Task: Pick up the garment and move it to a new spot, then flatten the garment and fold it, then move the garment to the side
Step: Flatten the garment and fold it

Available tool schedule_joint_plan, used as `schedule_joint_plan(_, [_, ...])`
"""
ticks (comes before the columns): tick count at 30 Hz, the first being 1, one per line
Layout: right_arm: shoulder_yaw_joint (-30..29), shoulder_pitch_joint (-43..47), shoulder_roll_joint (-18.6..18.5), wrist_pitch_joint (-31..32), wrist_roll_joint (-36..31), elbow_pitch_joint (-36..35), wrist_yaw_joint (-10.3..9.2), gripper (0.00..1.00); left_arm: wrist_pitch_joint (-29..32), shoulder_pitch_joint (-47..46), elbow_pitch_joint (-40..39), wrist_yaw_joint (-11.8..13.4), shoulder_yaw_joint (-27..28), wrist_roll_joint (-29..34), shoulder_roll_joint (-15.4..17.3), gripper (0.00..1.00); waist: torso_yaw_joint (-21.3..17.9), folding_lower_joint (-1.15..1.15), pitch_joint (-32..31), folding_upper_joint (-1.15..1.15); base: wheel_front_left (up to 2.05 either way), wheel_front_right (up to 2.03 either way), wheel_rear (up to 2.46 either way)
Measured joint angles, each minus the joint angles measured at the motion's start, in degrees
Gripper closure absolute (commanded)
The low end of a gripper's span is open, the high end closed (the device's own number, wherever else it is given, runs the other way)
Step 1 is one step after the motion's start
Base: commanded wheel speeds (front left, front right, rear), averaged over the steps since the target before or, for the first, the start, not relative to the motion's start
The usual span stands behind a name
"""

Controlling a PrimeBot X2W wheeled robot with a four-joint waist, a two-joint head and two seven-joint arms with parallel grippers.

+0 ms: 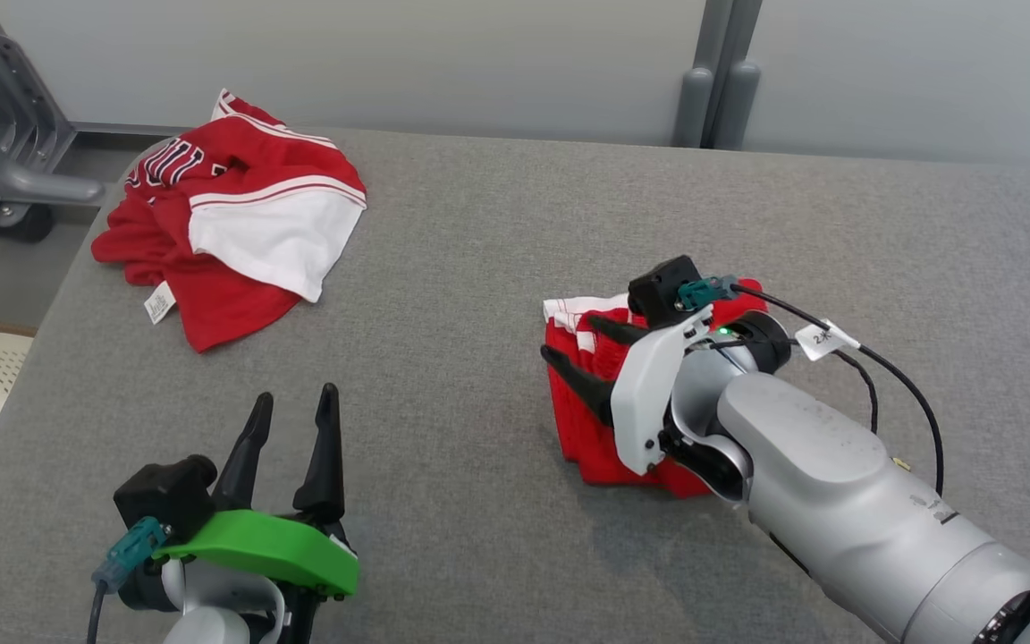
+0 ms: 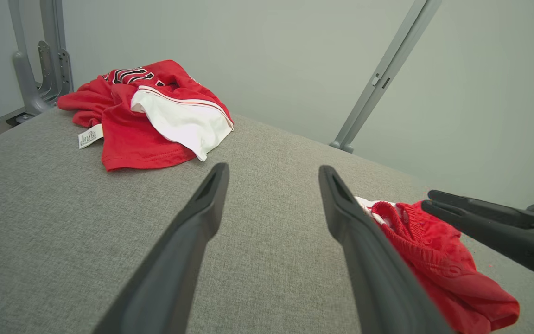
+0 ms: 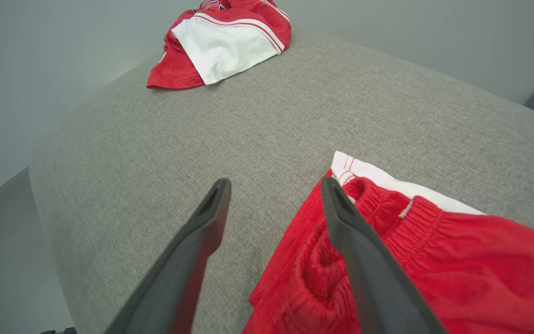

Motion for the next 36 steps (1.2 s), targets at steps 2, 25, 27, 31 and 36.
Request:
schedule_joint_plan(2, [-0.9,-0.3,0.1,-1.4,0.4,-0.9,0.07,0.00,0.0,0.0,-0.3,0.0,0.0,0.0,0.0,0.00,-0.6,0.00,-0.1,0.00,0.00,0.00,0.00])
schedule_joint_plan(25, [-13.4,5.0,-10.2,-5.8,10.5,6.3,-1.21,0.00,0.0,0.5,-7.1,0.5,-0.8,2.6,0.3,0.00,-3.1,0.00,3.6,0.00,0.00,0.00,0.00])
schedule_joint_plan(27, [-13.7,5.5,-9.9,-5.8,11.1,6.7,-1.21,0.00,0.1,0.4,-7.3,0.5,-0.9,2.6,0.3,0.00,-2.6,0.00,4.2,0.00,0.00,0.00,0.00])
schedule_joint_plan(31, [-14.1,6.3,-9.2,-6.3,11.9,7.6,-1.15,0.00,0.3,0.4,-7.3,0.5,-1.0,2.8,0.2,0.00,-1.3,0.00,5.2,0.00,0.00,0.00,0.00])
schedule_joint_plan(36, [-14.4,6.6,-8.9,-6.3,12.8,8.9,-0.97,0.00,0.5,0.4,-7.0,0.5,-0.9,3.0,0.2,0.00,0.3,0.00,5.7,0.00,0.00,0.00,0.00])
